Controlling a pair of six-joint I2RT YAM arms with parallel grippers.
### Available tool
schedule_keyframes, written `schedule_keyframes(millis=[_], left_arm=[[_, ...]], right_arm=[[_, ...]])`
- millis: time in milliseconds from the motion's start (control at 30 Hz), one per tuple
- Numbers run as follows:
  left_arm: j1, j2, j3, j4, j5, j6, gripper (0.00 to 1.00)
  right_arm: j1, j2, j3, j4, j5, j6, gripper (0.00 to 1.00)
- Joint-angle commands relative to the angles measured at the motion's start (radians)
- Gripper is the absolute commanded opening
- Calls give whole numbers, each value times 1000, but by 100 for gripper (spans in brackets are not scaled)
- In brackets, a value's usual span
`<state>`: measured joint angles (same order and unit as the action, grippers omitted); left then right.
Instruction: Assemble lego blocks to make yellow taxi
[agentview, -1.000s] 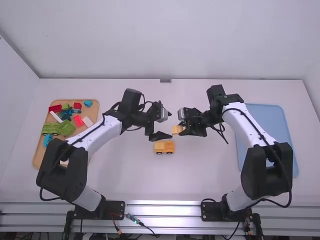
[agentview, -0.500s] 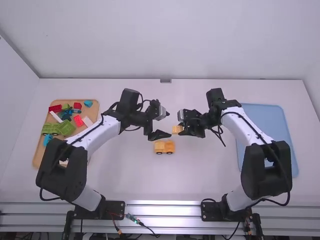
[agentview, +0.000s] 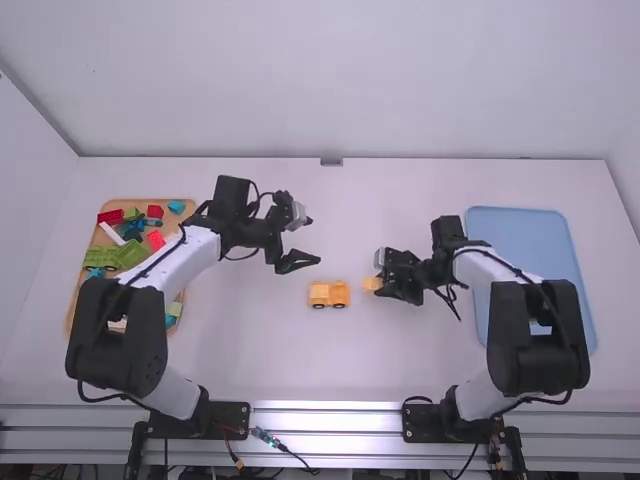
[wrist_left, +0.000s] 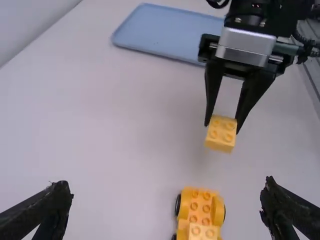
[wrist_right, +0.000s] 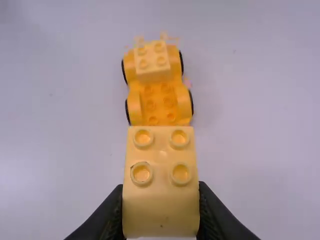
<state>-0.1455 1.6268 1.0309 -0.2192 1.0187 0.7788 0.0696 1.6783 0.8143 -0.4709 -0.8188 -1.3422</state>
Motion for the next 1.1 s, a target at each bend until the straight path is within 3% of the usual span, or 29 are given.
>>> schedule_keyframes(millis=[0, 567, 900, 1067], left_arm=[[33, 3, -8, -23, 71, 87, 99], [66, 3, -10, -85, 149, 159, 99], [69, 3, -10, -134, 152, 221, 99], [64, 3, -9, -147, 164, 222, 99]], right_arm=[[-15, -16, -72, 55, -3, 12, 0], [6, -16, -207, 338, 31, 10, 0], [63, -8, -205, 369, 28, 15, 0], [61, 70, -175, 400, 36, 45, 0]])
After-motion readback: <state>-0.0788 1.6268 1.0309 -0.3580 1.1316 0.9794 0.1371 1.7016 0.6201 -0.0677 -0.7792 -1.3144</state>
